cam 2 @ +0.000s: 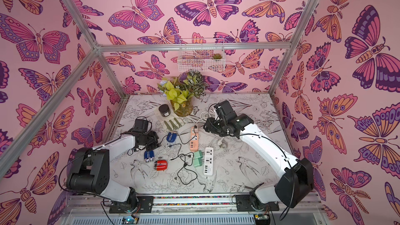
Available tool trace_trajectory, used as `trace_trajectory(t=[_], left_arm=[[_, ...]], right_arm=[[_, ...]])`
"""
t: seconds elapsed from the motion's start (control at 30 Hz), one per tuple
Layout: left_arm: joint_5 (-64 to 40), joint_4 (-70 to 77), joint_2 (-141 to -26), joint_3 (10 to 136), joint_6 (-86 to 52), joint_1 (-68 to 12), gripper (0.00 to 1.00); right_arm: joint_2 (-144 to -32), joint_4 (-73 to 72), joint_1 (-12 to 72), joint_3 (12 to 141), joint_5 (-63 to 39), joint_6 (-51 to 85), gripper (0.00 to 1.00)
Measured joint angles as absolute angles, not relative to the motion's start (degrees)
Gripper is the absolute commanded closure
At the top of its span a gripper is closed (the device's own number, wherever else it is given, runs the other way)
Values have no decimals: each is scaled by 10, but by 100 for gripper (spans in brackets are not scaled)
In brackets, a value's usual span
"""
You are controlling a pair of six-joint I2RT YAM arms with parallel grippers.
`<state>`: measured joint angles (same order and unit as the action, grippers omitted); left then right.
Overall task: Charge the electric shaver
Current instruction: Pick up the charging cable from the center of the board.
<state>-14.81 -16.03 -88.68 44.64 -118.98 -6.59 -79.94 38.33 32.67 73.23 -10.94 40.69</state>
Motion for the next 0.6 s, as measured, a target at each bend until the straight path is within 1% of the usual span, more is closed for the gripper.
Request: trace_trajectory(t=[0.07,0.1,0.17,0.23,0.37,0.53,0.6], left_arm=[[-147,-161,-893,446,-1192,-65,52],[-147,-160,-896,446,-1192,-65,56],[-145,-157,-906,446,-1199,-64,68],[-150,-150,-914,446,-1198,-63,77],[-152,-139,-920,446,-1199,-63,83],[-152,-110,-920,436,-1198,-63,100],[-149,-106,-919,435,-1198,-62,100]], right_arm=[[-792,383,327,731,-107,407,43],[-790,383,327,730,-107,407,43],[-787,383,327,728,-105,407,43],[-787,383,327,726,-105,407,43],[-787,383,327,725,-105,407,43],[-787,383,327,725,-105,407,44],[-787,383,327,725,-105,407,44]])
